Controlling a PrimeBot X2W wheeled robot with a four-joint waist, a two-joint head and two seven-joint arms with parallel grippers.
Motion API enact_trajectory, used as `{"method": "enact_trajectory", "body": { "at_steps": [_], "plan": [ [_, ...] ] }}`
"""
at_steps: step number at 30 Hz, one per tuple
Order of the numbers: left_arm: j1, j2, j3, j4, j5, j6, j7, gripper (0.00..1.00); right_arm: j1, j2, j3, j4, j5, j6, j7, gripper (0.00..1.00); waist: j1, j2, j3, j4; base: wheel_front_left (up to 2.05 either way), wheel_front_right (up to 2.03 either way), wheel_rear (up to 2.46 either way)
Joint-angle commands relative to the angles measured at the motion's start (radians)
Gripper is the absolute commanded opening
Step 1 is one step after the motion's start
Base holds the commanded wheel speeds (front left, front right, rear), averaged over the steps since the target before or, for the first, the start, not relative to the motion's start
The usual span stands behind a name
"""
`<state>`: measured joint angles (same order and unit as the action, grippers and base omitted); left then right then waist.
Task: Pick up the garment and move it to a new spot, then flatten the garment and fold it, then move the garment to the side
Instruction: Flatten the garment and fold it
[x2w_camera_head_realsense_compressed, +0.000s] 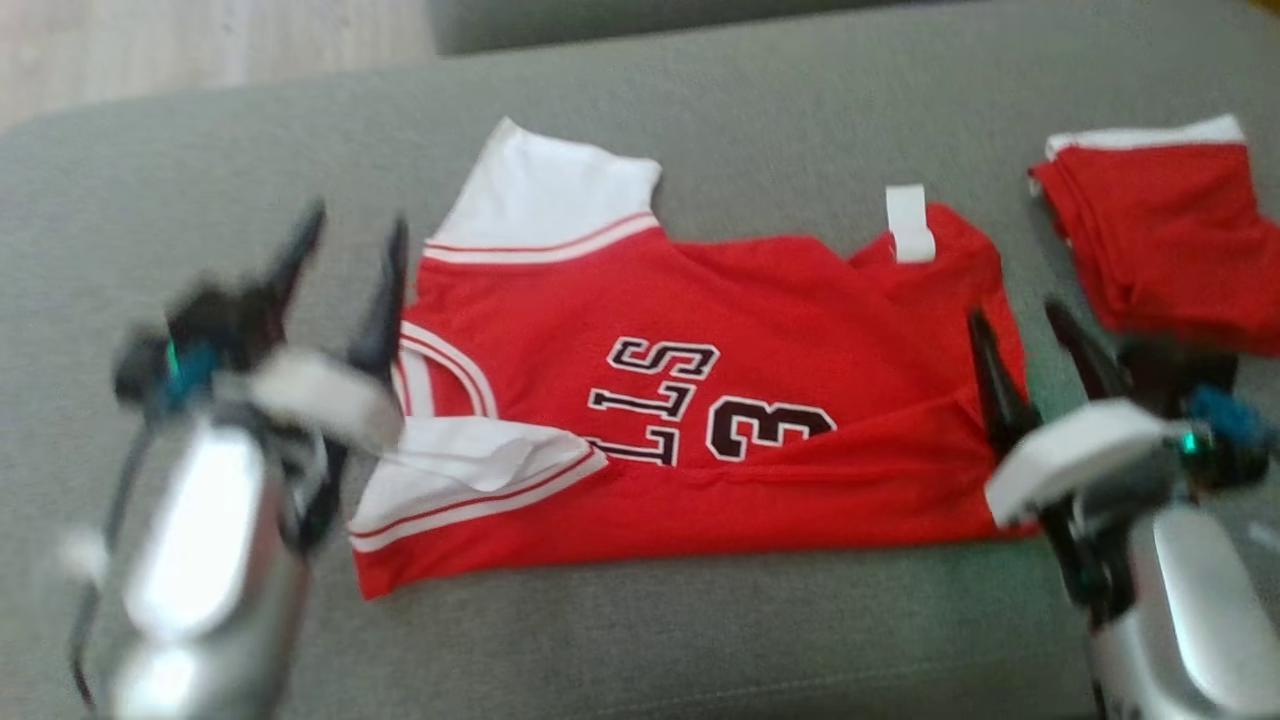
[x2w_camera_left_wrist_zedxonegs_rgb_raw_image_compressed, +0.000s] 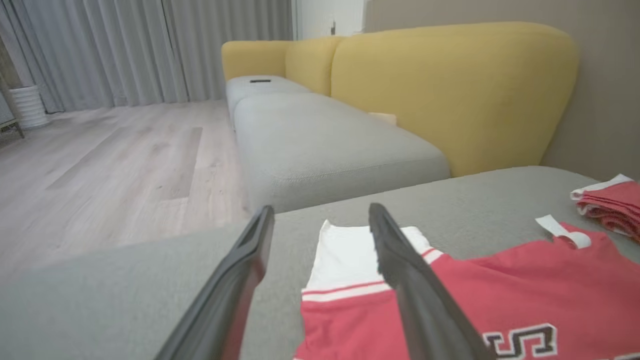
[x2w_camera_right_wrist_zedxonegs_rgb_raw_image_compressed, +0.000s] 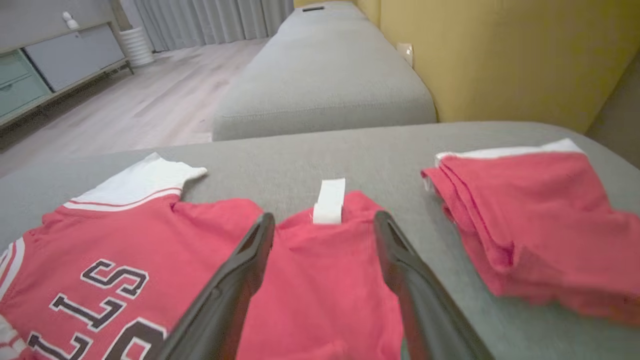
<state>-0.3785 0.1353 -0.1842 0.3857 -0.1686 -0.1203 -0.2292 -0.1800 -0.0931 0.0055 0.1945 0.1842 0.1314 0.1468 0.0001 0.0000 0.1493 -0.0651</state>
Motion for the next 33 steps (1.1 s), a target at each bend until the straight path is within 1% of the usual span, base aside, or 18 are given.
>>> {"method": "enact_trajectory", "body": {
  "at_steps": [1, 2, 4, 7, 9, 10, 13, 17, 19, 24, 28, 33],
  "plan": [
    [-0.149, 0.057, 0.001, -0.001, -0.003, -0.006, 0.038, 1.0, -0.083, -0.019, 0.044, -0.044, -0.007, -0.001, -0.007, 1.0, -0.0001, 0.0, 0.066, -0.047, 0.0, 0.0, 0.0],
    [-0.197, 0.078, -0.021, 0.023, -0.013, -0.008, 0.076, 1.0, -0.105, -0.024, 0.056, -0.044, -0.008, -0.001, -0.005, 1.0, -0.0001, 0.0, 0.086, -0.06, 0.0, 0.0, 0.0],
    [-0.294, 0.122, -0.103, 0.062, -0.065, -0.009, 0.142, 1.0, -0.149, -0.033, 0.074, -0.041, -0.005, -0.001, -0.005, 1.0, -0.0001, 0.0, 0.12, -0.081, 0.0, 0.0, 0.0],
    [-0.429, 0.206, -0.244, 0.118, -0.194, -0.01, 0.252, 1.0, -0.213, -0.047, 0.099, -0.032, -0.001, -0.001, -0.006, 1.0, -0.0001, 0.0, 0.168, -0.113, 0.0, 0.0, 0.0],
    [-0.503, 0.26, -0.321, 0.147, -0.303, -0.01, 0.322, 1.0, -0.253, -0.052, 0.115, -0.025, 0.005, -0.001, -0.009, 1.0, -0.0001, 0.0, 0.197, -0.133, 0.0, 0.0, 0.0],
    [-0.503, 0.26, -0.321, 0.147, -0.303, -0.01, 0.322, 1.0, -0.253, -0.052, 0.115, -0.025, 0.005, -0.001, -0.009, 1.0, -0.0001, 0.0, 0.197, -0.133, 0.0, 0.0, 0.0],
    [-0.601, 0.35, -0.447, 0.169, -0.409, -0.01, 0.401, 1.0, -0.303, -0.06, 0.14, -0.012, 0.012, -0.001, -0.015, 1.0, -0.0001, 0.0, 0.232, -0.159, 0.0, 0.0, 0.0],
    [-0.699, 0.427, -0.554, 0.214, -0.516, -0.01, 0.47, 1.0, -0.353, -0.066, 0.169, 0.002, 0.022, -0.001, -0.025, 1.0, -0.0001, 0.0, 0.27, -0.185, 0.0, 0.0, 0.0],
    [-0.746, 0.45, -0.577, 0.255, -0.53, -0.01, 0.48, 1.0, -0.375, -0.067, 0.183, 0.006, 0.029, -0.001, -0.03, 1.0, -0.0001, 0.0, 0.29, -0.199, 0.0, 0.0, 0.0],
    [-0.822, 0.476, -0.641, 0.323, -0.575, -0.01, 0.494, 1.0, -0.423, -0.059, 0.215, 0.019, 0.045, -0.001, -0.045, 1.0, -0.0001, 0.0, 0.336, -0.236, 0.0, 0.0, 0.0],
    [-0.868, 0.49, -0.688, 0.377, -0.594, -0.01, 0.502, 1.0, -0.459, -0.061, 0.234, 0.046, 0.045, -0.001, -0.05, 1.0, -0.0001, 0.0, 0.366, -0.256, 0.0, 0.0, 0.0],
    [-0.908, 0.499, -0.749, 0.403, -0.624, -0.01, 0.503, 1.0, -0.499, -0.068, 0.247, 0.072, 0.057, -0.001, -0.063, 1.0, -0.0001, 0.0, 0.388, -0.27, 0.0, 0.0, 0.0]
  ]
}}
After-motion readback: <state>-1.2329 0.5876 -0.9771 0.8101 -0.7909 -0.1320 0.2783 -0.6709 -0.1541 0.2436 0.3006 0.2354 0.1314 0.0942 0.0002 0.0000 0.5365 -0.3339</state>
